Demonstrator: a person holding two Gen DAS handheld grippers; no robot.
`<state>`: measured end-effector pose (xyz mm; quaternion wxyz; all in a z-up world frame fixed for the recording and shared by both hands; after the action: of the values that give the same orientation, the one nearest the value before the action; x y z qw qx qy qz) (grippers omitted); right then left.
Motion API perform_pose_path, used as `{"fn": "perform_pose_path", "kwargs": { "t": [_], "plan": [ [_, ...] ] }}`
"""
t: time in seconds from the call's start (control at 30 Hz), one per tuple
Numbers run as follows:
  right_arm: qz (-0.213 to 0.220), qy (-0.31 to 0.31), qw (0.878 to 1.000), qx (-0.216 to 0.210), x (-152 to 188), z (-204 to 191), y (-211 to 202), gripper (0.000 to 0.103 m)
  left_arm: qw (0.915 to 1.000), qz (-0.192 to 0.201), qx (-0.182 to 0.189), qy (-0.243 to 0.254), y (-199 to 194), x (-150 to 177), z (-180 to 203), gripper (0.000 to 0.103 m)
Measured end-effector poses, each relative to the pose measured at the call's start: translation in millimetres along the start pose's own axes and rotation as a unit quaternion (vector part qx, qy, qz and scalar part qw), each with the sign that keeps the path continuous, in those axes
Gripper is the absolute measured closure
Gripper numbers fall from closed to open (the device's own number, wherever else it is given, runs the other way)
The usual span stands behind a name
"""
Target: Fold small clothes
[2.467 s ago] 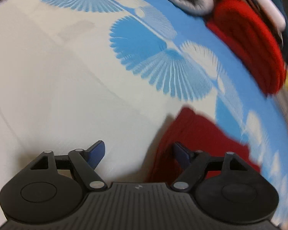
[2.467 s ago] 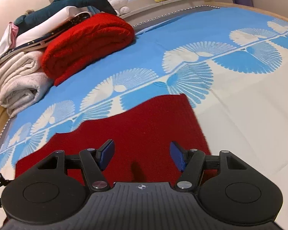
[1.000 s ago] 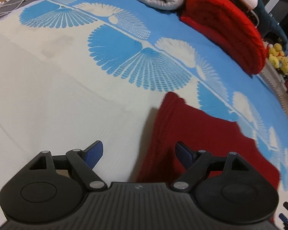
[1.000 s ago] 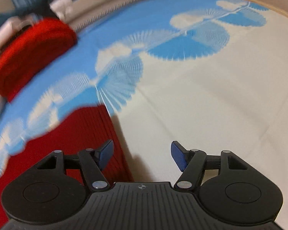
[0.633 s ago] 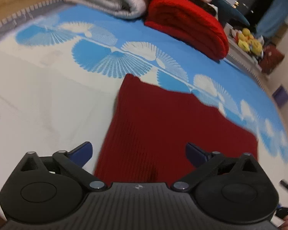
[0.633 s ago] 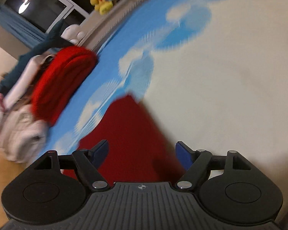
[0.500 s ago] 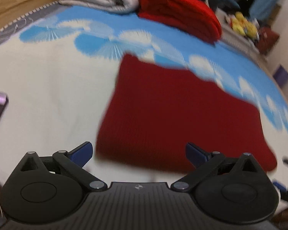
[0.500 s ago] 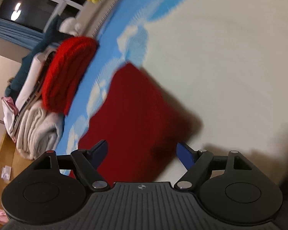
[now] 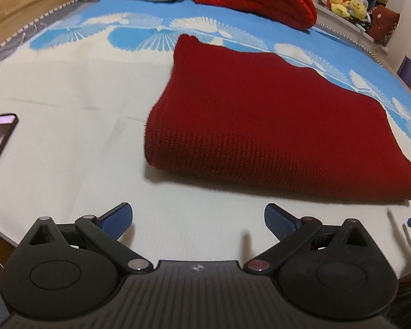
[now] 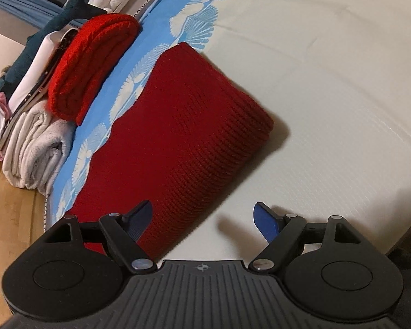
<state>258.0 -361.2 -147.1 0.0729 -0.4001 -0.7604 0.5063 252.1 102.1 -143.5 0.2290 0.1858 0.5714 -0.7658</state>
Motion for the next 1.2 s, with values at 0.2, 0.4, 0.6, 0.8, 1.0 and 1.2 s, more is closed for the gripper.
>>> {"fn": "perform_pose_path", "kwargs": {
  "t": [0.2,0.4,0.6,0.8,1.0,1.2],
  "plan": [
    [-0.021,-0.014,1.000,0.016,4,-7,16,0.021,0.9997,-0.011,0.018,0.007,6,-4,7,0.000],
    [-0.025,-0.032,0.999,0.024,5,-19,26,0.020,0.9996,-0.013,0.021,0.016,12,-5,13,0.000],
    [-0.024,-0.023,0.999,0.023,1,-17,27,0.020,0.9995,-0.017,0.024,0.013,13,-6,12,0.000],
    [-0.008,0.001,0.999,0.035,-3,-8,24,0.020,0.9994,-0.020,0.022,0.016,15,-5,11,0.000],
    [0.007,0.027,0.999,0.037,-10,-5,28,0.020,0.9996,-0.019,0.016,0.013,17,-6,11,0.000],
    [0.007,0.040,0.999,0.031,-12,-7,30,0.020,0.9999,-0.012,0.007,0.004,17,-8,8,0.000]
  ]
}}
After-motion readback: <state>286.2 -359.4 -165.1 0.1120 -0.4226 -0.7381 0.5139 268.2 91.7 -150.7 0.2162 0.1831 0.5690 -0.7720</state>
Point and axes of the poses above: each gripper's, at about its wrist camera, not at the fingertips, and y roughly the way its jaws point, z to its right, x to its underside, the point moved 3 cm from there along y, roughly the way its jaws point, and after that the axes turned 12 degrees about x, right-handed, at the moved point
